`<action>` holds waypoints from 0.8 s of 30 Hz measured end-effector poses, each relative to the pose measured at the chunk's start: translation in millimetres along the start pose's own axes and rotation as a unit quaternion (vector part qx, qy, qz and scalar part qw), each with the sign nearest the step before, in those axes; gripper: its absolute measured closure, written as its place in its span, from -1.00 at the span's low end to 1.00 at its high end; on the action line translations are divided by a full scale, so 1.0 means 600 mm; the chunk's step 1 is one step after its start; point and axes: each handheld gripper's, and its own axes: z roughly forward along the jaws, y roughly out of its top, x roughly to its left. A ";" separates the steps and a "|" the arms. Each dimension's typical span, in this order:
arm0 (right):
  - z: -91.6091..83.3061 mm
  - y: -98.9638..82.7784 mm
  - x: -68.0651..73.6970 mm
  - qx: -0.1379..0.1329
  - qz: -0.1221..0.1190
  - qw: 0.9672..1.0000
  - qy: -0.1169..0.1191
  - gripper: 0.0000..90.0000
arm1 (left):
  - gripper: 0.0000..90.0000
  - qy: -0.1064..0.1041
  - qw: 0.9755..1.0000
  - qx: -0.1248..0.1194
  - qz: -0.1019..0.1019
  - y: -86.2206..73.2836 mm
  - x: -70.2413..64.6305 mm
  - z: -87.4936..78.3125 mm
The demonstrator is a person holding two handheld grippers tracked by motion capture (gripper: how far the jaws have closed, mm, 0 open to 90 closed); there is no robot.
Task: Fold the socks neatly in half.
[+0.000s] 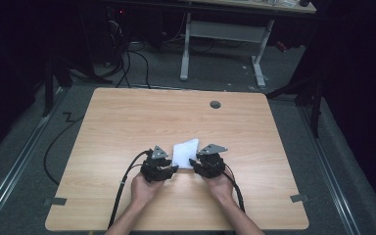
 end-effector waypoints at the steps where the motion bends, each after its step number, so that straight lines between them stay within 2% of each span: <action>1: 0.002 0.001 -0.001 0.002 0.004 1.000 0.000 0.38 | 0.33 0.000 1.000 -0.004 0.000 0.001 0.000 0.000; 7: 0.010 0.008 -0.008 0.000 0.008 1.000 -0.007 0.38 | 0.40 -0.002 1.000 -0.008 -0.006 0.002 0.002 0.005; 11: 0.013 0.010 -0.009 -0.002 0.010 1.000 -0.007 0.38 | 0.37 0.001 1.000 -0.012 -0.009 0.003 0.004 0.002; 17: 0.005 0.009 -0.010 -0.017 0.015 1.000 0.000 0.36 | 0.20 0.005 1.000 -0.027 -0.014 0.004 0.009 -0.015; 24: -0.008 0.010 -0.015 -0.031 0.023 0.999 0.006 0.36 | 0.13 0.014 0.998 -0.054 -0.027 0.005 0.018 -0.041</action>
